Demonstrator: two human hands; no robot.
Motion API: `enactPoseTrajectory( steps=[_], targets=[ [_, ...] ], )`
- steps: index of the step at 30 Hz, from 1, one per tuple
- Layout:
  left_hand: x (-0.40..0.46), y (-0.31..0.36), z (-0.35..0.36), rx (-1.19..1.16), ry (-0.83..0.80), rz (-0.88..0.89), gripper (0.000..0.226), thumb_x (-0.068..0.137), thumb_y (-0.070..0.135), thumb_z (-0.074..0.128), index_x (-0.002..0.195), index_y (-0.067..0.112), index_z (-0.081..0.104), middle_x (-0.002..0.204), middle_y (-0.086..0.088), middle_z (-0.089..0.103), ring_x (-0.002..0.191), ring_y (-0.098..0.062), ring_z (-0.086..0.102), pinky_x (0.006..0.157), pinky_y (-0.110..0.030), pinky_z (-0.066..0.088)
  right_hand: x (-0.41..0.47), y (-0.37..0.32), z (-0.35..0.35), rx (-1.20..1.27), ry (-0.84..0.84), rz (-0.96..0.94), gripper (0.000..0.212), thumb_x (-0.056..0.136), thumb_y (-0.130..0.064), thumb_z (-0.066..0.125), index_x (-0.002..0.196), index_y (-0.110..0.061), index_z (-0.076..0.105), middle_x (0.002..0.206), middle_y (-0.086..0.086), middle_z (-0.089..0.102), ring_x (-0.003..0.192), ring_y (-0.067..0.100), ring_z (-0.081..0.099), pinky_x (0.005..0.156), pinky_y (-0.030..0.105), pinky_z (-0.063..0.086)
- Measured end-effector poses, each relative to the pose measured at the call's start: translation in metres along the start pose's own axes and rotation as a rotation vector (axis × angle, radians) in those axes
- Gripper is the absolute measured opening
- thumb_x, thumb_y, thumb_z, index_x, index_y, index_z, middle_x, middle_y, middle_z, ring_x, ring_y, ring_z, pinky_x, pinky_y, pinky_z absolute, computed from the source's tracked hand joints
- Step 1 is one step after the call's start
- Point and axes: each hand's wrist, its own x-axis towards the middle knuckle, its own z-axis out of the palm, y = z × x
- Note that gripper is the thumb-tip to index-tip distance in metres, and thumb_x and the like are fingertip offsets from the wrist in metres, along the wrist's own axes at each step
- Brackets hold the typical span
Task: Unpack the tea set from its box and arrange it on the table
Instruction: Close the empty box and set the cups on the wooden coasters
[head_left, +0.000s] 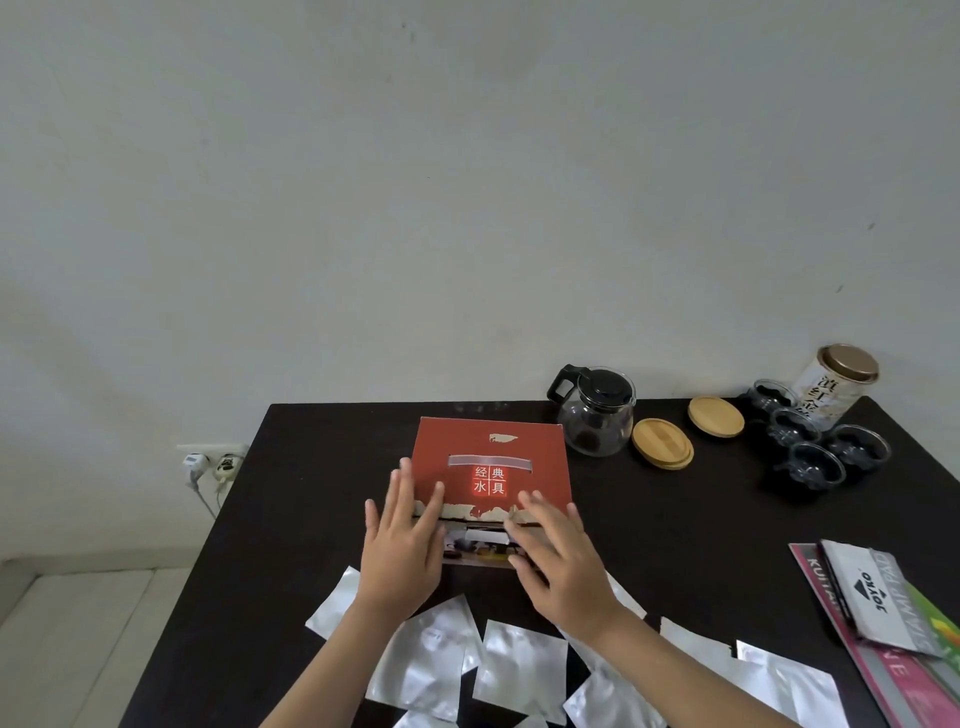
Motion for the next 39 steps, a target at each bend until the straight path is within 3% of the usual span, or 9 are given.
enactPoseTrajectory(
  steps=[4,10,15,22,28,32,36,37,39],
  targets=[
    [0.003,-0.005,0.004,0.01,-0.075,0.17,0.052,0.09,0.033,0.037,0.142,0.023,0.037,0.152,-0.007,0.029,0.141,-0.028,0.025,0.102,-0.053,0.032,-0.003,-0.007,0.009,-0.06,-0.002,0.0,0.023,0.088,-0.024,0.06,0.107,-0.017,0.072,0.128,0.008,0.062,0.126,0.024,0.052,0.099,0.054,0.047],
    [0.002,-0.006,0.007,-0.07,-0.117,0.134,0.058,0.089,0.046,0.042,0.143,0.025,0.034,0.154,-0.006,0.024,0.142,-0.027,0.02,0.105,-0.049,0.022,0.004,-0.013,0.011,-0.083,0.037,0.063,0.021,0.088,-0.025,0.059,0.1,-0.017,0.075,0.121,0.009,0.065,0.117,0.027,0.059,0.097,0.051,0.048],
    [0.004,-0.001,0.007,-0.111,-0.107,0.106,0.061,0.093,0.061,0.029,0.139,0.022,0.041,0.151,-0.011,0.032,0.14,-0.03,0.023,0.101,-0.052,0.023,0.005,-0.015,0.009,-0.064,0.017,0.085,0.022,0.09,-0.026,0.057,0.097,-0.017,0.076,0.12,0.011,0.066,0.116,0.028,0.06,0.095,0.053,0.05],
    [0.004,0.001,0.01,-0.154,-0.089,0.073,0.061,0.094,0.06,0.026,0.136,0.02,0.046,0.15,-0.013,0.034,0.14,-0.031,0.023,0.099,-0.054,0.023,0.009,-0.015,0.008,-0.038,0.008,0.144,0.016,0.088,-0.025,0.063,0.097,-0.019,0.076,0.122,0.015,0.064,0.111,0.03,0.062,0.09,0.056,0.053],
    [0.004,0.002,0.013,-0.161,-0.058,0.057,0.057,0.095,0.055,0.027,0.134,0.019,0.05,0.148,-0.013,0.038,0.139,-0.031,0.025,0.1,-0.052,0.025,0.02,-0.014,0.009,-0.004,0.043,0.235,0.024,0.09,-0.03,0.058,0.101,-0.016,0.074,0.123,0.013,0.062,0.108,0.028,0.063,0.083,0.052,0.056],
    [0.005,0.005,0.013,-0.187,-0.006,0.037,0.058,0.097,0.054,0.022,0.128,0.018,0.057,0.144,-0.013,0.044,0.136,-0.03,0.031,0.1,-0.052,0.027,0.026,-0.014,0.004,-0.026,0.051,0.398,0.041,0.081,-0.038,0.069,0.117,-0.019,0.066,0.134,0.01,0.055,0.123,0.027,0.052,0.102,0.061,0.04],
    [0.006,0.008,0.016,-0.241,0.057,0.0,0.045,0.094,0.043,0.038,0.124,0.019,0.06,0.142,-0.011,0.046,0.134,-0.029,0.036,0.098,-0.057,0.034,0.028,-0.013,0.006,0.018,-0.018,0.622,0.08,0.074,-0.048,0.075,0.142,-0.021,0.042,0.154,0.016,0.028,0.144,0.031,0.024,0.11,0.055,0.012],
    [0.005,0.008,0.016,-0.25,0.074,-0.006,0.042,0.091,0.04,0.043,0.123,0.019,0.061,0.142,-0.012,0.046,0.135,-0.03,0.035,0.097,-0.058,0.036,0.028,-0.013,0.008,0.075,-0.036,0.685,0.089,0.075,-0.051,0.073,0.147,-0.021,0.033,0.157,0.015,0.022,0.146,0.029,0.019,0.112,0.052,0.012],
    [0.005,0.009,0.02,-0.253,0.126,-0.003,0.037,0.089,0.034,0.052,0.122,0.021,0.06,0.145,-0.018,0.041,0.137,-0.035,0.03,0.097,-0.055,0.038,0.027,-0.015,0.008,0.244,-0.058,0.787,0.102,0.076,-0.051,0.074,0.153,-0.021,0.014,0.159,0.01,0.017,0.147,0.024,0.018,0.114,0.041,0.025]
  ],
)
